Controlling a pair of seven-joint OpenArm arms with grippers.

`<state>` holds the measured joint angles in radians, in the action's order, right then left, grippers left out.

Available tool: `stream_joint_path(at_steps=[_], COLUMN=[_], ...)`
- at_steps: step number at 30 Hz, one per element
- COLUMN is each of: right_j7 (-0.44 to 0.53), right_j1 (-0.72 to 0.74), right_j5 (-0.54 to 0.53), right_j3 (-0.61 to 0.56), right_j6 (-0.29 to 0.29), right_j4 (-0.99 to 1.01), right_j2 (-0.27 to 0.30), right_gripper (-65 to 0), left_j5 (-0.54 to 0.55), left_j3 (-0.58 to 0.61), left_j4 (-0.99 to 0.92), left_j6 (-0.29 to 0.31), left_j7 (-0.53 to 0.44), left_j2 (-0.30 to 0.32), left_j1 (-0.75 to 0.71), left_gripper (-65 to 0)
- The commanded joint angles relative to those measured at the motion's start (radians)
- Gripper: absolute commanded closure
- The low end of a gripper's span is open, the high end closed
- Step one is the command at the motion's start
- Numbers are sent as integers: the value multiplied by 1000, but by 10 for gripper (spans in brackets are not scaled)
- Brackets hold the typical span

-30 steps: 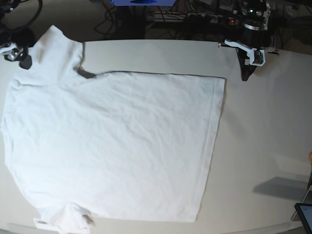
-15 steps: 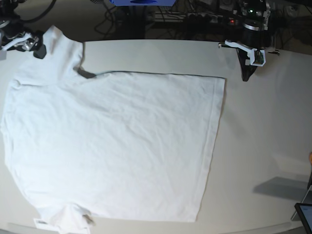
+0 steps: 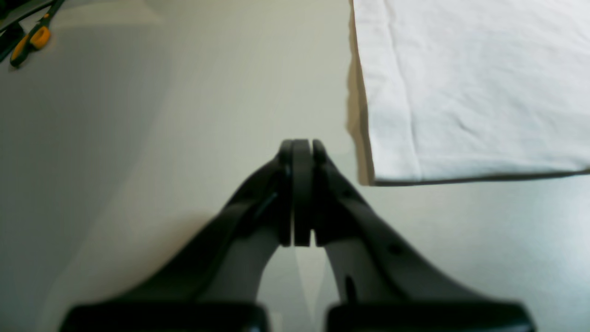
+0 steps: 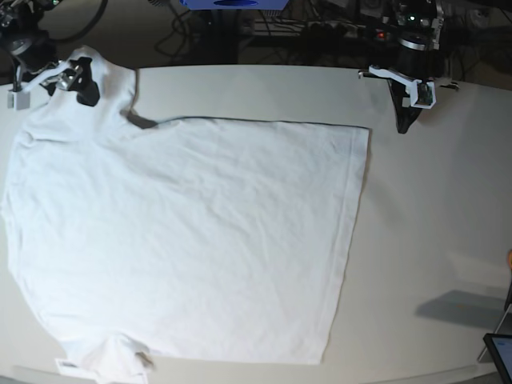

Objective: Fold the T-shirt properly
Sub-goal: 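Grasp the shirt's side edge with both grippers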

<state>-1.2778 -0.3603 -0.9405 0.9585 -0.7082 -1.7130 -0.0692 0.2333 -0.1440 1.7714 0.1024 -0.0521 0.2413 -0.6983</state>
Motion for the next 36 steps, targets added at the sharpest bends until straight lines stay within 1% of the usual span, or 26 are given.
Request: stream_joint_path(at_steps=[1, 3, 4, 5, 7, 9, 10, 11, 12, 13, 14, 15, 16, 20, 24, 25, 30, 33, 36], right_j7=[-44, -43, -43, -43, -43, -44, -46, -46, -46, -46, -46, -46, -46, -46, -46, -46, -47, -47, -47], right_j1=[-10, -10, -12, -12, -12, -12, -10, -10, -10, -10, -10, -10, -10, -12, -12, -12, -12, -12, -13], right_j5=[44, 44, 45, 45, 45, 45, 45, 45, 45, 45, 45, 45, 45, 45, 45, 45, 45, 45, 45], right_j3=[0, 3, 3, 3, 3, 0, 0, -2, -2, -2, -2, -2, -2, -2, -2, -2, -3, -3, -3], right_j6=[10, 10, 10, 10, 10, 10, 10, 10, 10, 10, 10, 10, 10, 10, 10, 10, 10, 10, 10], right_j4=[-2, -2, -2, -2, -2, -2, -2, -2, -2, -2, -2, -2, -2, -2, -2, -2, -2, -2, -2], right_j2=[6, 10, 12, 12, 12, 12, 12, 12, 12, 12, 12, 12, 13, 13, 13, 15, 15, 16, 26], right_gripper=[-586, -583, -564, -530, -438, -331, -280, -223, -176, -115, -64, -25, 0, -1, -1, -1, -1, -1, -1], left_j5=[5, 5, 5, 5, 7, 8, 8, 8, 10, 21, 42, 68, 102, 237, 306, 314, 413, 473, 484], left_j3=[-7, -7, -7, -7, -4, 14, 22, 34, 47, 62, 73, 82, 90, 114, 114, 114, 102, 102, 100], left_j4=[15, 15, 15, 15, 15, 15, 15, 15, 15, 15, 15, 15, 15, 14, 14, 14, 12, 8, 6], left_j6=[-8, -8, -8, -8, -8, -8, -8, -8, -8, -8, -8, -8, -8, -7, -7, -7, -7, -7, -7], left_j7=[-28, -27, -25, -24, -24, -22, -22, -22, -22, -22, -22, -22, -22, -21, -19, -5, 148, 163, 165], left_j2=[8, 8, 8, 8, 8, 8, 8, 8, 8, 8, 8, 8, 10, 16, 16, 16, 16, 16, 11], left_j1=[-5, -5, -5, -5, -5, -4, -4, -4, -4, -4, -4, -4, -4, -4, -10, -13, -7, -5, -5], left_gripper=[0, 0, 0, 0, 0, -2, -24, -66, -121, -186, -230, -267, -289, -296, -296, -296, -297, -297, -297])
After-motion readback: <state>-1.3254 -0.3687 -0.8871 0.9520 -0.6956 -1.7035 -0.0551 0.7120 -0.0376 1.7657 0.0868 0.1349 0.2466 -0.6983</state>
